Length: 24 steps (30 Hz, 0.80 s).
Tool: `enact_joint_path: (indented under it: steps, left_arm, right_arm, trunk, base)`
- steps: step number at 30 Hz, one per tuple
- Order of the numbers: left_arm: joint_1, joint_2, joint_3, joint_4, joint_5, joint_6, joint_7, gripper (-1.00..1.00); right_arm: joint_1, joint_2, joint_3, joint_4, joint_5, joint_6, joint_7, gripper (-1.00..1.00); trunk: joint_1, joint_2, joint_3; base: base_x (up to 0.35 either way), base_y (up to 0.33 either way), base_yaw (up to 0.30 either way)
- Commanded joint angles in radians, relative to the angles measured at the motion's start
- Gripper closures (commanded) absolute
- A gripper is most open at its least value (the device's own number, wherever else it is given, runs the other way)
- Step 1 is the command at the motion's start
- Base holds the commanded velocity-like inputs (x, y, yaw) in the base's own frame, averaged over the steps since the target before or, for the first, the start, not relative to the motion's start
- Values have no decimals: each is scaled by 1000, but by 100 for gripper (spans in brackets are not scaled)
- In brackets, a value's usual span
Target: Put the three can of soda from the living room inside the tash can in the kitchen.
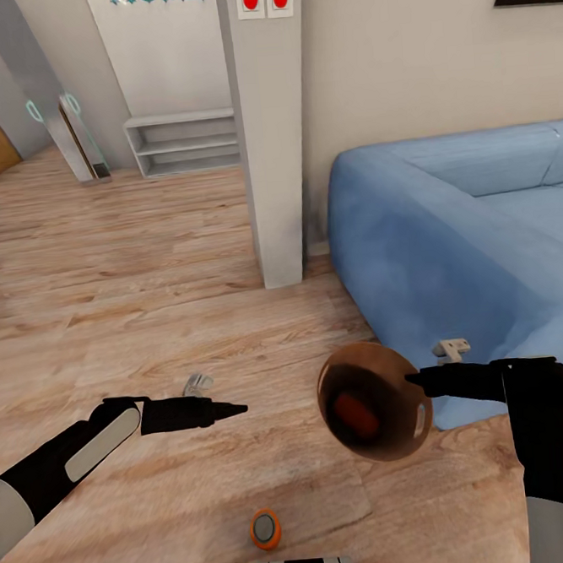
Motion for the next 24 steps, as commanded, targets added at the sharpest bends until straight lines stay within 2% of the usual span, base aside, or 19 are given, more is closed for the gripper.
enact_joint_path:
  steps: [1,12,17,24]
  left_arm:
    - [0,0,0,0,0,-3,2,-100]
    - [0,4,-2,-62,-7,0,7,-100]
    - [0,6,-2,-64,-7,-1,8,-100]
    - [0,10,-2,-63,-7,-2,8,-100]
  right_arm:
    - [0,0,0,0,-12,10,3,100]
    - [0,1,1,0,-12,10,2,100]
    - [0,0,0,0,-12,10,0,100]
    - [0,-1,0,0,-12,10,0,100]
  trunk:
    - [0,0,0]
    - [0,0,0]
    - [19,-35,-16]
    - [23,-38,-43]
  base:
    - [0,0,0]
    - [0,0,0]
    - [0,0,0]
    - [0,0,0]
